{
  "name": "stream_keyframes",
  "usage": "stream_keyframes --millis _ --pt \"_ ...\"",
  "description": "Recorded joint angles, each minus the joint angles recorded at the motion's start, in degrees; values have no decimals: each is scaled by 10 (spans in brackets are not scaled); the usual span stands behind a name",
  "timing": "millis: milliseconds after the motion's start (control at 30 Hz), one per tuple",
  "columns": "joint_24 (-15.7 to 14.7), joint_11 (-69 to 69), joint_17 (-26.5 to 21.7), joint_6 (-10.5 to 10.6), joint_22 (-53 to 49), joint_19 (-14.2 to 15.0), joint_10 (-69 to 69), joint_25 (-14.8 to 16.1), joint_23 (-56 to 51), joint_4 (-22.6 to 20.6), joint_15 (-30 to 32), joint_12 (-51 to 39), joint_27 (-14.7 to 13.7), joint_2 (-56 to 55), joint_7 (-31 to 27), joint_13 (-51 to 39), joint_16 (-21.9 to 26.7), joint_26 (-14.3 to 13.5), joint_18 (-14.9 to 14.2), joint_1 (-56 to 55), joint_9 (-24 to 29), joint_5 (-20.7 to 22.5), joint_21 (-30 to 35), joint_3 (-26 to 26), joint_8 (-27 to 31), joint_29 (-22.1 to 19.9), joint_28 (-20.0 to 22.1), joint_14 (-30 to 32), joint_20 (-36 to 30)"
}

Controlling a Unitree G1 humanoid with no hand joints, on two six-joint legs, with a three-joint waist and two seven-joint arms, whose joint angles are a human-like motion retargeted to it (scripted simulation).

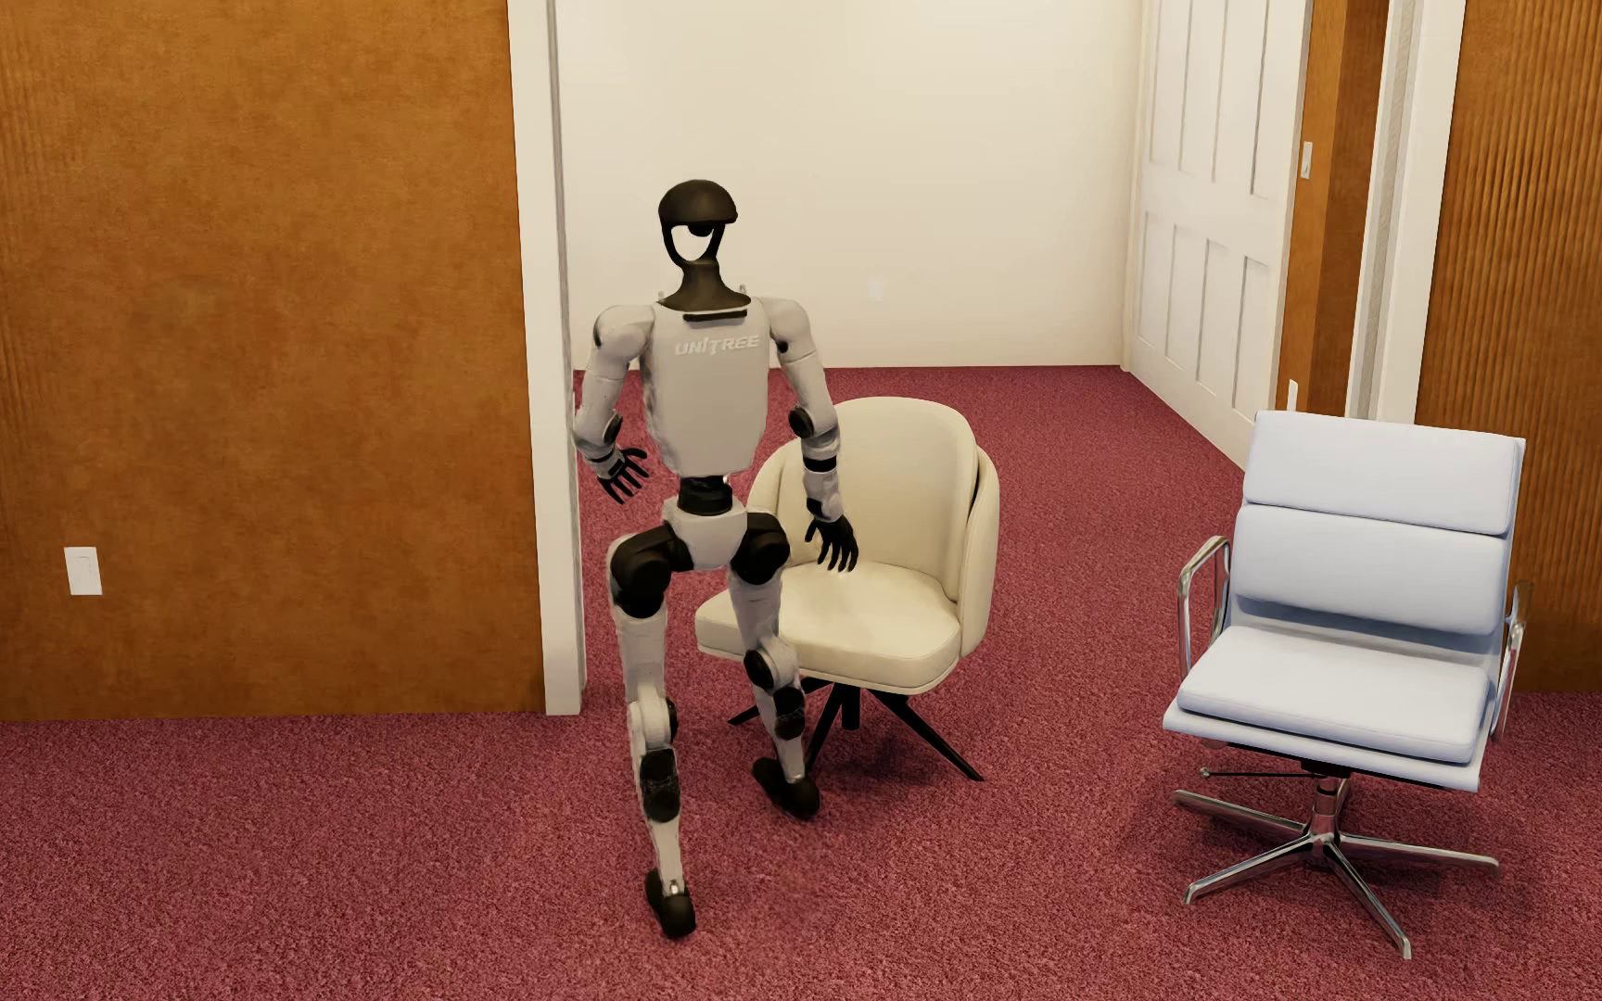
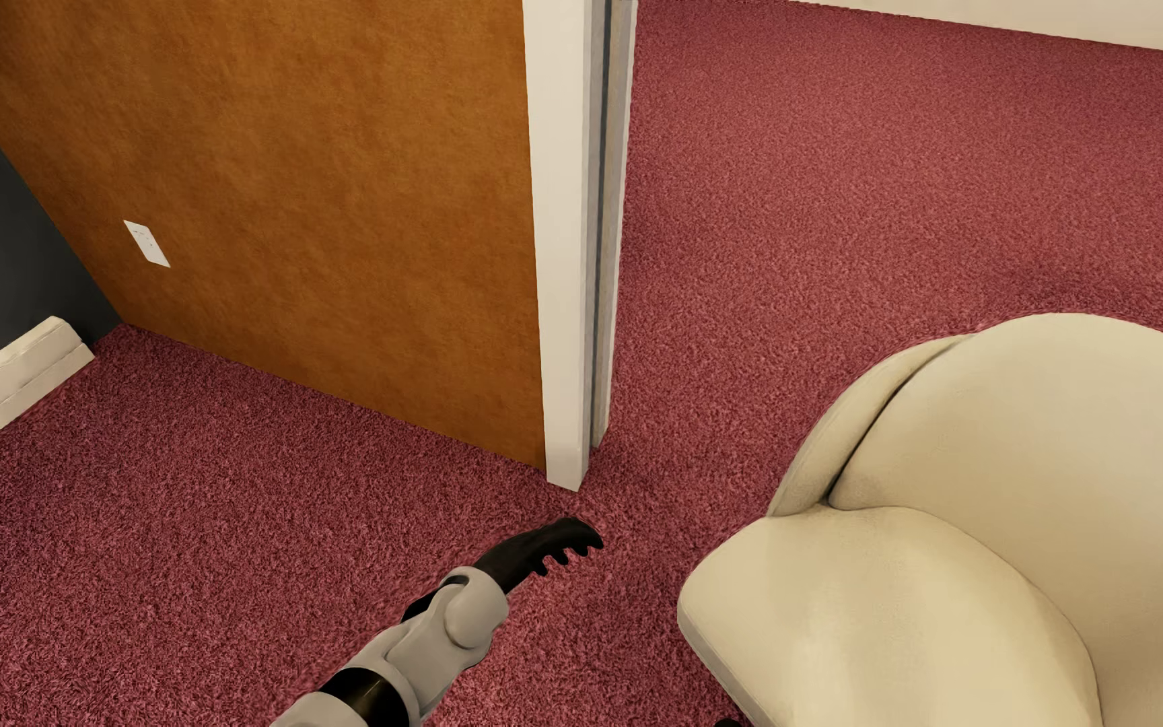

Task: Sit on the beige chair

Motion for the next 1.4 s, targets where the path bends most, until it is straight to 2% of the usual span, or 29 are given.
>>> stream_keyframes --millis 33,100,133,167,200,233,267,300,333,367,400,467,533,567,600,633,700,733,767,800,867,900,967,1033,1067,1233,1300,1333,1400 --pt "19 -29 -2 -1 -18 19 12 -8 -15 12 33 14 9 0 -7 10 0 11 -15 -10 -1 -14 -12 4 -16 14 -5 0 -2" --pt "42 36 -1 -10 -33 40 38 -19 -14 27 71 47 13 -7 -13 13 19 -5 -38 -39 17 -21 -25 15 -51 8 -16 18 -5" --pt "43 62 1 -16 -28 21 41 -22 -3 31 -10 54 7 15 -33 14 39 -6 -51 -48 26 -22 -19 19 -36 -3 -38 16 0" --pt "42 109 -10 -11 -17 32 61 -34 1 35 -19 69 7 -12 -54 21 52 -7 -42 -73 12 -28 -6 30 -21 -10 -53 3 16" --pt "55 139 -34 3 9 9 103 -37 -1 43 -44 67 -14 -17 -27 7 60 0 -31 -81 43 -26 15 34 -43 15 -54 1 58" --pt "57 139 -36 13 38 -11 165 -55 -4 70 -45 86 -6 -5 -3 -4 73 34 -14 -124 43 -6 -8 30 -102 26 -6 -5 78" --pt "24 147 -35 10 66 -35 189 -59 -2 72 -80 95 -2 13 20 -4 87 70 27 -129 53 -6 -24 27 -113 15 32 9 85" --pt "-16 150 -31 13 92 -47 195 -38 -6 80 -106 98 8 26 59 2 100 75 24 -128 53 0 -39 26 -115 -3 49 9 89" --pt "-35 137 -23 13 109 -59 184 -47 4 97 -120 90 43 59 81 0 125 78 -4 -106 62 12 -60 24 -127 -21 44 10 92" --pt "-26 158 -20 3 115 -74 160 -27 -8 90 -138 79 -6 48 109 8 151 72 -16 -89 61 6 -70 20 -147 16 27 3 101" --pt "-17 114 -21 19 116 -101 136 -49 -4 118 -127 77 -17 101 171 17 167 65 -30 -37 79 44 -91 26 -176 32 25 -12 106" --pt "-19 138 -10 -2 106 -116 43 -35 10 101 -129 85 -20 57 206 22 196 68 -4 -6 52 38 -50 18 -178 30 40 32 138" --pt "-52 119 -6 6 106 -116 -49 -28 6 93 -121 73 -19 52 207 5 191 69 10 4 68 51 -50 14 -184 -2 74 66 131" --pt "-57 136 -4 5 106 -112 -71 -24 -7 90 -121 69 -5 31 198 -2 188 89 26 -12 78 51 -54 9 -182 0 89 62 129" --pt "-57 192 10 -3 122 -94 -57 -17 4 99 -138 54 -36 -9 187 -24 184 60 26 -41 100 41 -31 10 -170 10 114 62 110" --pt "-67 281 6 -9 125 -65 -25 -11 -3 113 -148 45 -37 -74 171 -42 179 48 17 -87 117 16 -13 11 -143 0 109 56 106" --pt "-47 419 -6 -4 129 -47 75 -29 -38 157 -168 33 -29 -179 167 -69 171 55 -25 -185 153 -19 5 12 -106 5 95 29 96" --pt "-40 438 -9 -2 130 -45 140 -27 -49 176 -173 25 -39 -210 155 -90 171 58 -36 -246 170 -20 10 18 -98 -2 87 17 87" --pt "-27 454 -13 -6 127 -51 195 -52 -61 187 -163 25 -32 -240 123 -108 173 57 -46 -310 180 -11 17 18 -70 12 75 9 85" --pt "-25 472 -11 -7 123 -38 243 -36 -85 192 -190 25 -37 -258 90 -125 175 52 -51 -360 196 -5 28 19 -39 -13 79 -2 81" --pt "-1 568 -19 -9 102 -65 375 -53 -122 199 -258 30 -39 -332 34 -165 181 73 -56 -495 216 15 40 21 -24 -19 75 -26 86" --pt "4 646 -17 -16 91 -43 430 -62 -135 225 -268 32 -38 -391 14 -195 186 67 -78 -540 233 24 52 24 -12 -32 75 -48 102" --pt "-17 766 -28 -9 69 -33 542 -71 -173 250 -328 47 -28 -442 -20 -240 177 82 -96 -612 273 12 73 18 -25 -64 120 -91 122" --pt "-28 883 -68 3 42 -7 642 -65 -216 233 -368 54 -24 -491 -57 -270 156 90 -88 -677 302 -6 72 24 -6 -82 168 -122 125" --pt "-50 928 -68 12 31 0 685 -65 -231 229 -387 48 -4 -498 -73 -283 142 83 -90 -699 322 -7 65 26 -1 -104 191 -132 144" --pt "-42 1005 -78 9 36 32 733 -20 -193 240 -365 45 14 -494 -75 -325 118 92 -118 -680 374 -35 97 31 15 -144 223 -100 131" --pt "-26 1024 -69 12 39 38 741 -25 -178 238 -362 61 28 -473 -67 -305 118 93 -120 -652 364 -60 93 31 14 -147 182 -99 131" --pt "-24 1037 -64 6 36 33 749 -25 -173 245 -373 66 28 -464 -63 -297 122 77 -124 -634 360 -60 95 33 15 -151 175 -111 129" --pt "-16 1042 -44 5 55 14 756 -9 -148 248 -404 74 27 -436 -58 -292 113 86 -126 -609 347 -58 93 32 12 -153 165 -124 129"
